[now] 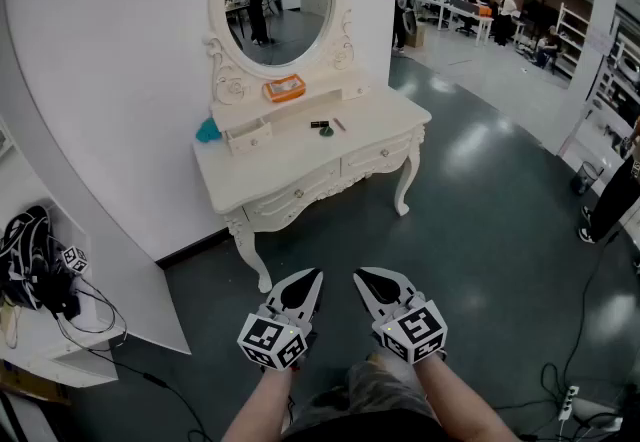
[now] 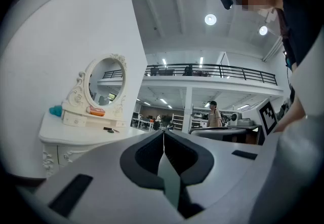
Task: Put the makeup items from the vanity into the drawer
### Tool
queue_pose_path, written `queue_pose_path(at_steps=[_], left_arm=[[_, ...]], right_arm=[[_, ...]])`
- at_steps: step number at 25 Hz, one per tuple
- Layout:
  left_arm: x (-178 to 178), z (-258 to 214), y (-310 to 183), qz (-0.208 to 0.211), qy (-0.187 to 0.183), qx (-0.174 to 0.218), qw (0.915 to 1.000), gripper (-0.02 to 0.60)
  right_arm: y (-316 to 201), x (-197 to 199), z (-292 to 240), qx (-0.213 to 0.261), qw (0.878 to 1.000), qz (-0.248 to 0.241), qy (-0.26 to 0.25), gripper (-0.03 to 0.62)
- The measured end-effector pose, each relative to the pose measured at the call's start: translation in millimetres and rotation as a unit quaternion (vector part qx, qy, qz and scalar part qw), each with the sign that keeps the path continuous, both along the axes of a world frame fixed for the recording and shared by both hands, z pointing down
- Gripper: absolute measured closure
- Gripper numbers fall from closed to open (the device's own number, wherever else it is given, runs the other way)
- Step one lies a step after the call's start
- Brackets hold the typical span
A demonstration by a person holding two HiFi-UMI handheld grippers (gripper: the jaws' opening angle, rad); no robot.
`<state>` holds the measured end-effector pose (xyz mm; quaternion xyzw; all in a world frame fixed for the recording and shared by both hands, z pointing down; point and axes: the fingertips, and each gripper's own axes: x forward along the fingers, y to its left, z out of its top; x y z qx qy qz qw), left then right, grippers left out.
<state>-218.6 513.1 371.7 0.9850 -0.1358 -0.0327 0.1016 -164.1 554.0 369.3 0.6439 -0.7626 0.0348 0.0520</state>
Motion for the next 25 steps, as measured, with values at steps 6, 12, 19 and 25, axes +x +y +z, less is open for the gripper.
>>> queue_pose_path(at_steps=[6,12,19,25], left_arm=[[4.7,4.3,-14.7,-0.004,0.000,-0.007,1.0000,0.566],[22.9,15.9,-34.3,-0.004,-0.008,-0.023,0.9997,0.566],[67.8,26.5,-84.3,-0.010,-0.016,-0.037,0.9991,0.565],[121.9,28.6,-134.9,-0.017,-0.012,-0.046,0.9987,0.565]], right_arm=[[-13.1,7.4,6.2,-0.005,1.000,0.008,-0.010,0.574],[-35.1,28.4,15.4,-0.009,0.999,0.016,-0.032,0.574],[-83.5,71.7,26.9,-0.018,0.999,0.007,-0.040,0.572],[-134.3,123.4,32.7,-0.030,0.999,-0.004,-0.040,0.572]])
